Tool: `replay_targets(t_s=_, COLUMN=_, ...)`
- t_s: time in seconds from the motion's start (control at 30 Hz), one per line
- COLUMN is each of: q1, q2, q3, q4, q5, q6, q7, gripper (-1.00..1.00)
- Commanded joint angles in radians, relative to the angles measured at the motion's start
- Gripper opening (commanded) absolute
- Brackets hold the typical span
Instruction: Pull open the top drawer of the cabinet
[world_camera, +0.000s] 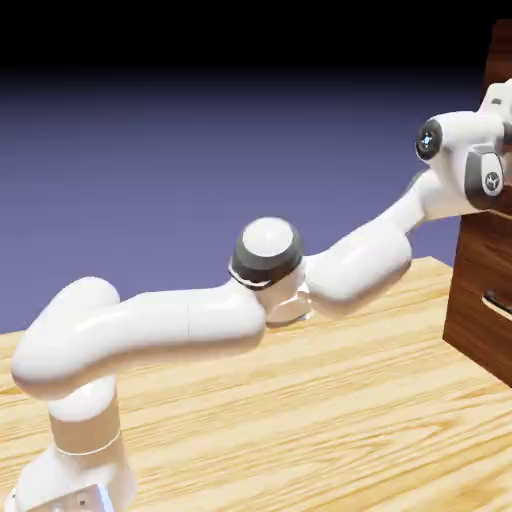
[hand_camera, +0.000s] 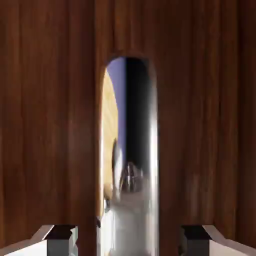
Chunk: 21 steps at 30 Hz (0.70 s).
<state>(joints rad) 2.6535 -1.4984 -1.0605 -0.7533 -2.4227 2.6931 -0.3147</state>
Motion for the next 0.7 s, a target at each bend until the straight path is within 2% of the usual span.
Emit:
replay_targets(t_s=0.0, q1=-0.022, q2=-0.005, q3=-0.005, q4=-0.036, q5=-0.012, q6=-0.010, q7=0.023, gripper=-1.00)
replay_targets(t_s=0.67, q1=-0.449, q2=-0.107, q3=-0.022, q4=-0.761, q5=-0.139, q6=-0.268, q7=0.312, gripper=-1.00)
